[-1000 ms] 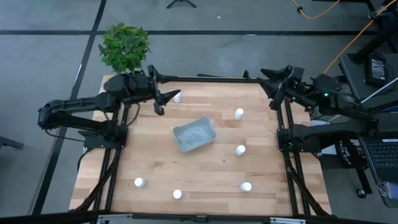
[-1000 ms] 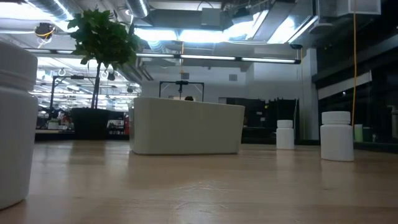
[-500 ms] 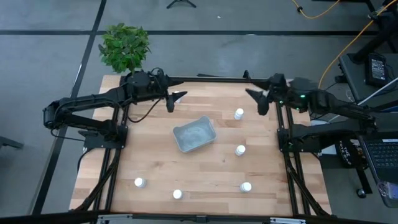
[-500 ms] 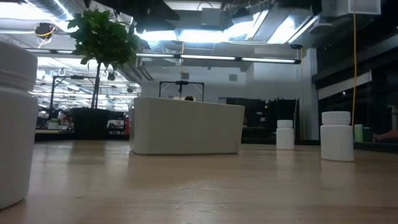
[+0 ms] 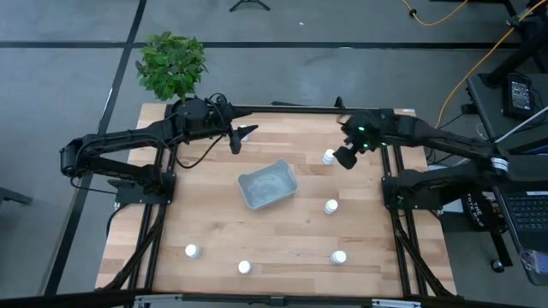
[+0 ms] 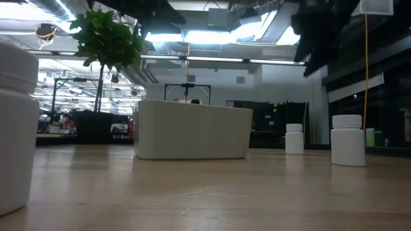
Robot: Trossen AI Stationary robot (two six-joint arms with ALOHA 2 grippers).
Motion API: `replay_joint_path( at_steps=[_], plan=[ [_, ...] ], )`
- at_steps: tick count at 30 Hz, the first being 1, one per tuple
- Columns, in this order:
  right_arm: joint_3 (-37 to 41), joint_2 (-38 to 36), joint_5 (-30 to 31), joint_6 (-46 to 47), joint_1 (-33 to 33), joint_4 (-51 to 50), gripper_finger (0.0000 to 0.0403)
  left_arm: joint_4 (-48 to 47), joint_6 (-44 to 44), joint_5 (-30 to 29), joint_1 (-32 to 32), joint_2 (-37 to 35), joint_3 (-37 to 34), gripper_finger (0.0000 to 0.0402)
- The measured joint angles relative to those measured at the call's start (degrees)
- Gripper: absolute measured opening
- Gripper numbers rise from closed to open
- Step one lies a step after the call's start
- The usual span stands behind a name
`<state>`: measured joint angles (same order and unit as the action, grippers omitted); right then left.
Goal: Pick and place pill bottles into a basket
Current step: Put the white pill bottle into the white bin
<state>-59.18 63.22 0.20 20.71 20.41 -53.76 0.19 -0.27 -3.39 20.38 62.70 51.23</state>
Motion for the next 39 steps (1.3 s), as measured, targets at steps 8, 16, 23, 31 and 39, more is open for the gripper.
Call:
replay_joint_path(
  at_steps=[8, 16, 23, 31, 39],
  plan=[
    [0.00, 15.92, -2.87, -3.28, 6.26, -0.89, 0.0381, 0.00, -0.65, -2.22, 0.46, 0.07, 0.02, 0.0240],
    [0.02, 24.20, -2.85, -7.17, 8.43, 0.77, 0.0380, -0.02, -4.97, -3.09, 0.39, 0.07, 0.01, 0.0240],
    [0.02, 26.82, -2.84, -7.84, 8.56, 4.63, 0.0380, -0.02, -4.99, -3.13, 0.37, 0.07, 0.02, 0.0239],
    [0.02, 28.89, -2.85, -7.90, 8.56, 4.77, 0.0359, -0.04, -5.01, -3.15, 0.37, 0.07, 0.02, 0.0240],
    [0.02, 29.33, -2.83, -7.47, 8.56, 4.85, 0.0259, -0.03, -4.99, -3.17, 0.36, 0.07, 0.01, 0.0239]
  ],
)
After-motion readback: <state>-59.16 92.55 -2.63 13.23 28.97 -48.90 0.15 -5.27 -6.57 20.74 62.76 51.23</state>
